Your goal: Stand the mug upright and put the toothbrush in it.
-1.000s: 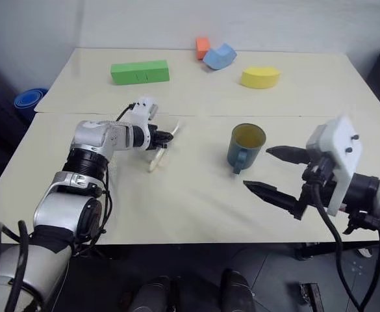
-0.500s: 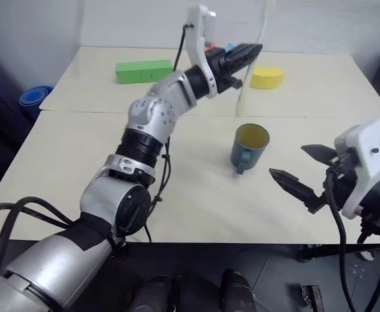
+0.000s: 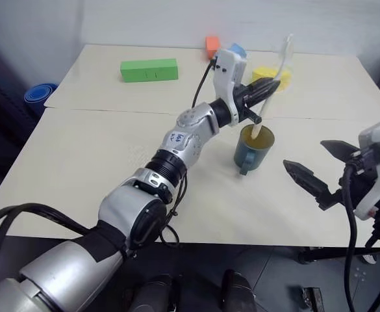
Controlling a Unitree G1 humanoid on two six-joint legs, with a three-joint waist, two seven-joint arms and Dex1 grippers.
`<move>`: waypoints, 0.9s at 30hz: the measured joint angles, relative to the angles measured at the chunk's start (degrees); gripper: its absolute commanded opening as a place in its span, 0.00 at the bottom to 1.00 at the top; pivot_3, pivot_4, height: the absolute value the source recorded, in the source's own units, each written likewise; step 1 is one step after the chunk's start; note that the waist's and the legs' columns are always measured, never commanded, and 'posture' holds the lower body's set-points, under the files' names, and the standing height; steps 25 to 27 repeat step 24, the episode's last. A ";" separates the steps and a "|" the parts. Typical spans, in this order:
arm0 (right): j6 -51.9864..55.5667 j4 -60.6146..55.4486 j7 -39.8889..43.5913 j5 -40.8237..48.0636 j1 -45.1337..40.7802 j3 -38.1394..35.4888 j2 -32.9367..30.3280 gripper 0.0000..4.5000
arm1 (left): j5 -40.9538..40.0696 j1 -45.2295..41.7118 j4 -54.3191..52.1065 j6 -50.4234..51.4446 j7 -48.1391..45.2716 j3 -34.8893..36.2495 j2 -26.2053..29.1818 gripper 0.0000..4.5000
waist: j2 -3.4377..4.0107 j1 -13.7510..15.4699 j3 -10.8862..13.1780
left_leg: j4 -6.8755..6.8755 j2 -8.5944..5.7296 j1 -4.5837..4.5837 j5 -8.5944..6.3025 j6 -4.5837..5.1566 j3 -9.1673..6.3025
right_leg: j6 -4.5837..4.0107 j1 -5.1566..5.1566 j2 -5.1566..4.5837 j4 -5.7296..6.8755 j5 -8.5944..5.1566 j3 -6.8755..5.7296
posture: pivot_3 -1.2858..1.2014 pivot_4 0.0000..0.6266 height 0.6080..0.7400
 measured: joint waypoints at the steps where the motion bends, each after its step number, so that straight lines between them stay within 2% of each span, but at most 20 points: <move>1: -0.38 0.06 -0.21 0.20 -0.09 0.00 -0.10 1.00 | 0.12 0.35 0.16 -0.62 0.03 -0.15 -0.29 0.39 | 0.00 -0.05 0.00 | 0.02 0.00 0.00 0.00 0.00 -0.01 | 0.00 0.00 0.00 0.01 0.00 0.01 | 0.52 0.24 1.00; 6: -2.06 1.24 -1.23 0.47 -1.97 0.94 -0.53 1.00 | 0.01 3.28 -0.81 -1.09 -1.17 -0.21 -0.59 0.71 | 0.01 -0.23 0.00 | 0.06 0.01 0.00 -0.01 0.01 -0.02 | -0.01 0.00 -0.01 0.04 0.01 0.01 | 0.52 0.24 1.00; 8: -2.04 1.92 0.12 -0.76 -1.92 1.35 -1.48 1.00 | -1.56 6.62 -9.66 5.93 -3.41 -0.38 3.50 0.83 | 0.01 -0.59 0.00 | 0.07 0.04 -0.01 0.00 0.01 -0.02 | -0.01 -0.04 0.01 0.10 0.01 0.03 | 0.52 0.24 1.00; 12: -1.91 4.18 3.68 -3.08 -0.59 1.40 -2.33 1.00 | -5.61 9.56 -24.93 19.96 -8.41 -0.68 13.70 0.83 | 0.06 -1.27 -0.02 | 0.08 0.06 -0.02 0.01 -0.01 -0.02 | -0.01 -0.11 0.01 0.24 0.01 0.05 | 0.52 0.24 1.00; 13: -1.81 5.17 5.67 -4.18 0.03 1.39 -2.71 1.00 | -7.20 10.11 -29.41 25.09 -11.45 -0.97 18.77 0.83 | 0.06 -1.69 -0.02 | 0.09 0.07 0.00 0.01 -0.02 -0.04 | -0.01 -0.13 0.02 0.34 0.01 0.04 | 0.52 0.24 1.00; 14: -1.76 6.18 8.06 -5.37 0.87 1.26 -2.93 1.00 | -8.62 10.58 -33.63 30.28 -15.30 -1.40 24.87 0.83 | 0.07 -2.09 -0.03 | 0.08 0.09 0.02 0.01 -0.02 -0.03 | -0.01 -0.16 0.04 0.38 0.01 0.05 | 0.52 0.24 1.00; 15: -1.42 9.05 13.41 -8.22 3.33 0.87 -3.19 1.00 | -9.65 11.56 -39.92 36.36 -23.72 -1.83 36.53 0.83 | 0.13 -2.31 -0.06 | 0.03 0.11 0.09 0.01 -0.04 -0.03 | -0.01 -0.16 0.05 0.44 0.01 0.04 | 0.52 0.24 1.00; 16: -1.42 11.12 18.80 -11.05 5.18 0.79 -4.26 1.00 | -9.61 13.26 -43.18 36.97 -31.12 -3.29 44.91 0.83 | 0.23 -2.08 -0.12 | 0.04 0.09 0.10 -0.01 -0.07 -0.02 | -0.01 -0.15 0.05 0.42 0.01 0.05 | 0.52 0.24 1.00; 18: -2.02 13.47 26.51 -14.91 6.85 0.75 -5.69 1.00 | -8.49 17.48 -45.98 35.54 -41.76 -6.91 55.23 0.83 | 0.25 -1.77 -0.13 | 0.06 0.09 0.11 -0.02 -0.10 -0.06 | -0.01 -0.08 0.06 0.37 0.00 0.03 | 0.52 0.24 1.00; 21: -3.47 17.74 32.81 -19.09 5.82 1.30 -6.82 1.00 | -6.24 22.55 -46.00 30.58 -50.29 -9.51 61.42 0.83 | 0.22 -0.91 -0.11 | 0.43 0.08 -0.06 -0.03 -0.09 -0.15 | -0.01 0.05 0.06 0.21 0.00 0.02 | 0.52 0.24 1.00; 27: -4.93 21.22 35.55 -21.55 2.57 3.09 -7.24 1.00 | -5.70 23.60 -46.13 29.15 -50.80 -9.81 61.85 0.83 | 0.12 -0.22 -0.09 | 0.60 0.08 -0.06 -0.05 -0.06 -0.24 | 0.00 0.16 0.05 0.24 0.01 0.03 | 0.52 0.24 1.00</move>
